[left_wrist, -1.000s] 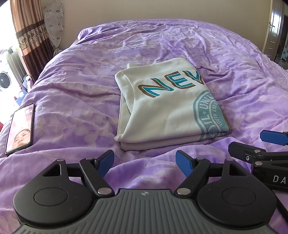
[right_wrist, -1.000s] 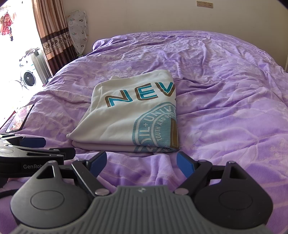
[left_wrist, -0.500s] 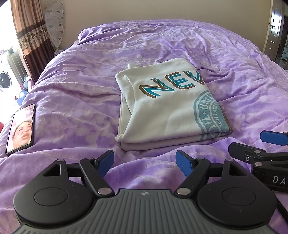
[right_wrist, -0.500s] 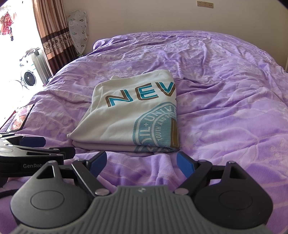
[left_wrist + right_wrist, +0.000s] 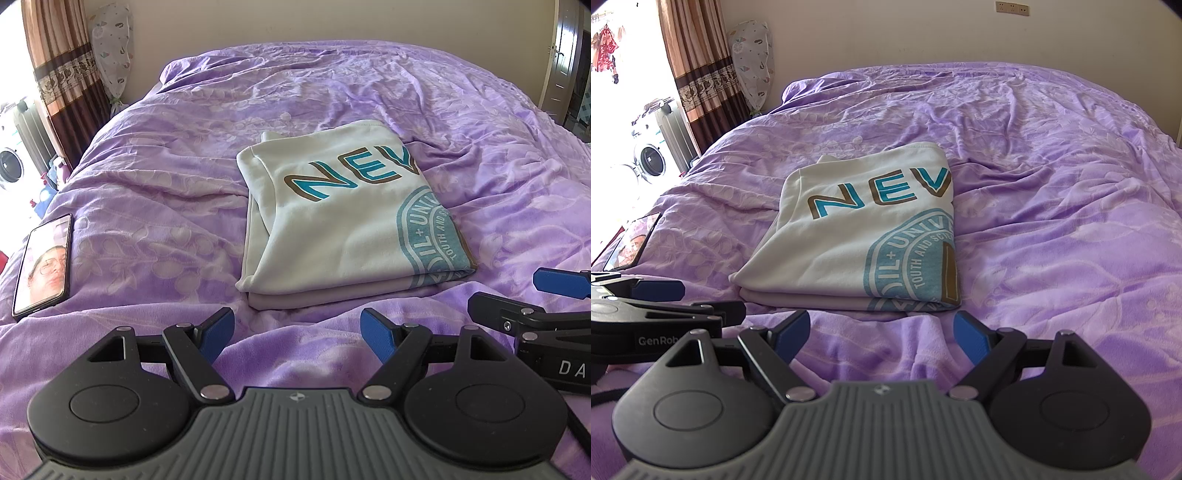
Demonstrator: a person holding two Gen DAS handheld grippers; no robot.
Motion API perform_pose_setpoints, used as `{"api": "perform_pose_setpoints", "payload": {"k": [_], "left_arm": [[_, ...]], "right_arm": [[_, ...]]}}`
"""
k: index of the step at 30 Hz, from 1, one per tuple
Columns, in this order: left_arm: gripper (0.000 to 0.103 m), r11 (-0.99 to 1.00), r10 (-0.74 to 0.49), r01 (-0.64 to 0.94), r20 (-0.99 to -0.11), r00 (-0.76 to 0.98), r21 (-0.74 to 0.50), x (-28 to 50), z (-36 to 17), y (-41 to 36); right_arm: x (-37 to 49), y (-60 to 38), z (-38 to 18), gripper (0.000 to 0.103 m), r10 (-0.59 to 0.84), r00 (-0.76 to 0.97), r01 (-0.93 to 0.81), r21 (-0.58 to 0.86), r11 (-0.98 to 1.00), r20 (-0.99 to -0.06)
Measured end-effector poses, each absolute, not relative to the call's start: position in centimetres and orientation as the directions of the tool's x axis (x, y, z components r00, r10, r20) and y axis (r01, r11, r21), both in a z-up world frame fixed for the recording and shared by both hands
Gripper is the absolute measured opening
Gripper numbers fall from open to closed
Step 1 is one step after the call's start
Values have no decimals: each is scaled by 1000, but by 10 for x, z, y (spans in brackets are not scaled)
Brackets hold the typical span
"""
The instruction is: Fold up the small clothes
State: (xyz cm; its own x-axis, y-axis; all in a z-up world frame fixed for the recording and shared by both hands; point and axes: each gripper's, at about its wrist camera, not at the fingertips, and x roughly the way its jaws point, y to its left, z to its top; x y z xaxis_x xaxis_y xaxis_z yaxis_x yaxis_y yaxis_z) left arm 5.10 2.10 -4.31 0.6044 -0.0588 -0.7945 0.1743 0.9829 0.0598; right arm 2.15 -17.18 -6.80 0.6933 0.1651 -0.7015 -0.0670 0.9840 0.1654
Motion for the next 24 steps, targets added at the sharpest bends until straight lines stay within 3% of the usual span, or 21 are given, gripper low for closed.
{"api": "perform_pose_setpoints", "payload": {"k": [24], "left_arm": [[91, 981, -65, 184, -792, 607, 61, 50, -43, 19]], "right_arm": [[22, -172, -68, 81, 166, 692, -67, 167, 984, -702]]}}
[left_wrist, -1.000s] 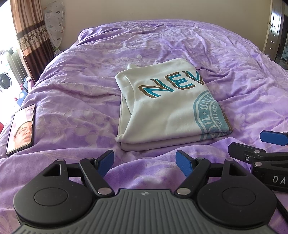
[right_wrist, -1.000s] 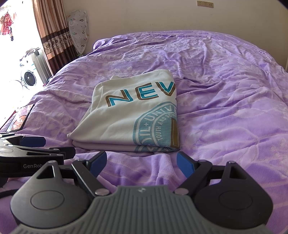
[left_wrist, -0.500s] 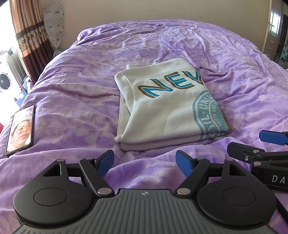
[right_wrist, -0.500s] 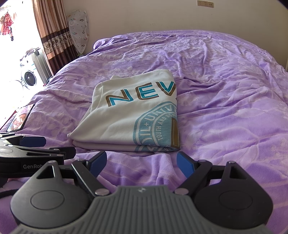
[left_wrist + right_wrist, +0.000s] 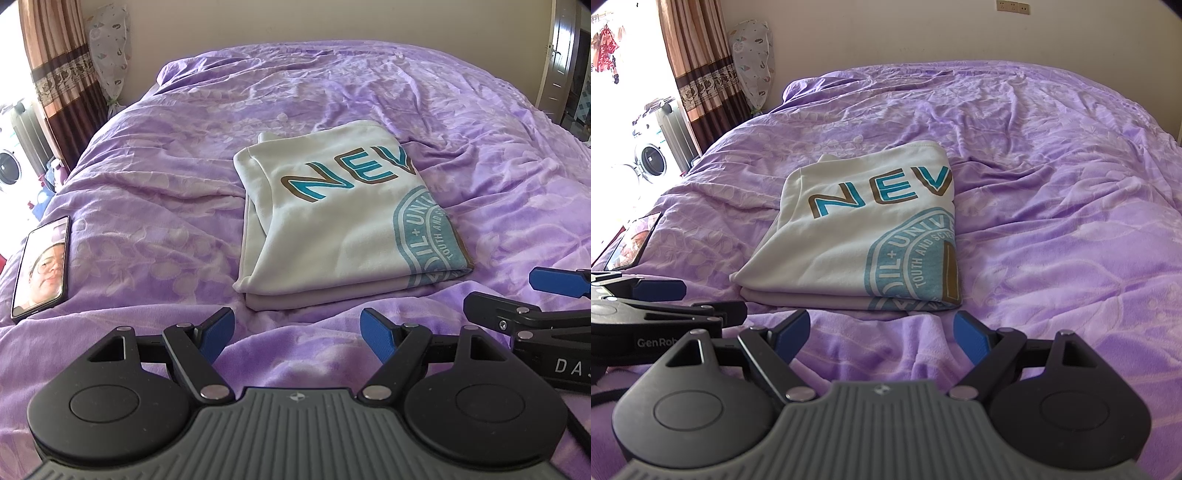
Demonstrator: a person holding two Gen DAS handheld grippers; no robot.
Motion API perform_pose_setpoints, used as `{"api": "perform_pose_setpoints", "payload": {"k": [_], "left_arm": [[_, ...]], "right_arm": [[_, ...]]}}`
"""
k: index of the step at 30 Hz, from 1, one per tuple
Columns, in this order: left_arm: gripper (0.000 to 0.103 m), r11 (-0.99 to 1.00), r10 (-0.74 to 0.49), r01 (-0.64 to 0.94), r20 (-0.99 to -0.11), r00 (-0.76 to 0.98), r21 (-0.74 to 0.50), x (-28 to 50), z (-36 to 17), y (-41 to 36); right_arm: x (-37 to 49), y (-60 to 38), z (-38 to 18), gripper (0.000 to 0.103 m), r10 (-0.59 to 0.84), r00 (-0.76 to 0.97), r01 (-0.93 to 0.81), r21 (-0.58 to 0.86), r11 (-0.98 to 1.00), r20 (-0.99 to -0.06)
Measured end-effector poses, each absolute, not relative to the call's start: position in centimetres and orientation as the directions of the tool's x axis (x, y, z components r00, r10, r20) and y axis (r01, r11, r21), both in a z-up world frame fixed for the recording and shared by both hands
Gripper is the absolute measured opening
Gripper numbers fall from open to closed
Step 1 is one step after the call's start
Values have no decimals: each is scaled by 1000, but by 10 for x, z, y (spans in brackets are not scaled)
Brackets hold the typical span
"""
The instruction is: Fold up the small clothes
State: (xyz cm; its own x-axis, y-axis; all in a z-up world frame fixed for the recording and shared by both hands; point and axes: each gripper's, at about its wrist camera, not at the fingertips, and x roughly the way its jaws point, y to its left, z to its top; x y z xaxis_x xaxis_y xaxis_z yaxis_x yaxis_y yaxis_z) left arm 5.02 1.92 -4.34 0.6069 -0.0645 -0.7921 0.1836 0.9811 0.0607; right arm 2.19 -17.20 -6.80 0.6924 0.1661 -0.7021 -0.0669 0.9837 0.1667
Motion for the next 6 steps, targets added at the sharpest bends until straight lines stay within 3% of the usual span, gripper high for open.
{"api": "perform_pose_setpoints", "payload": {"k": [6], "left_arm": [[90, 980, -63, 186, -786, 615, 67, 48, -42, 16]], "right_arm": [[22, -172, -68, 81, 166, 692, -67, 167, 984, -702]]}}
